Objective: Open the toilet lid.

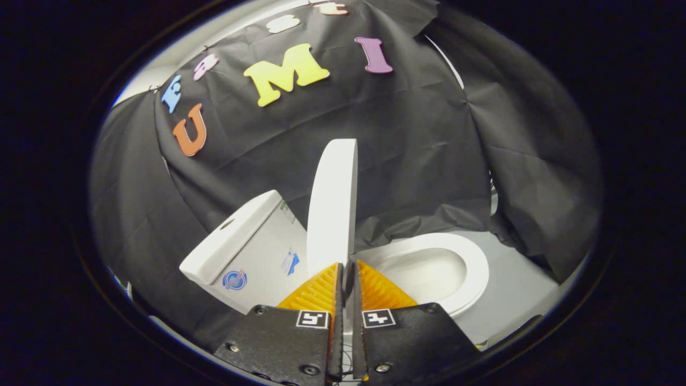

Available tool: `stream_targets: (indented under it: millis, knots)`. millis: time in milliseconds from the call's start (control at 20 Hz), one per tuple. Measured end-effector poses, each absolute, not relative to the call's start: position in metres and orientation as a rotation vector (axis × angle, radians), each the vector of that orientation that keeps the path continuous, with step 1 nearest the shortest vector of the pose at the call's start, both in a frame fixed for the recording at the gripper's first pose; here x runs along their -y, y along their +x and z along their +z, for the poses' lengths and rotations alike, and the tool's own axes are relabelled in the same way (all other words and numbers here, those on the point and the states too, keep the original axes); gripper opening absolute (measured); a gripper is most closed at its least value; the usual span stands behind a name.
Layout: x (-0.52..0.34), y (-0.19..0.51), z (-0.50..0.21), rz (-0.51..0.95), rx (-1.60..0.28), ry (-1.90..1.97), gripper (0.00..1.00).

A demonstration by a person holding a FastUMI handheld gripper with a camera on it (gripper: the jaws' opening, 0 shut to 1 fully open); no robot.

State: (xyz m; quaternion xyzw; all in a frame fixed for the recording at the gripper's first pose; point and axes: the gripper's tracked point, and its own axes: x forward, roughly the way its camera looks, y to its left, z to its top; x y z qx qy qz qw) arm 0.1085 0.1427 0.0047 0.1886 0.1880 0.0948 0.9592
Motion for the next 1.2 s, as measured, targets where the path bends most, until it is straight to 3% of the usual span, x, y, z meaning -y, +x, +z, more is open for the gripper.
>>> stream_targets:
  millis: [1200]
  knots:
    - [-0.209,0.106,0.025,0.168,-0.342,0.186,0.11]
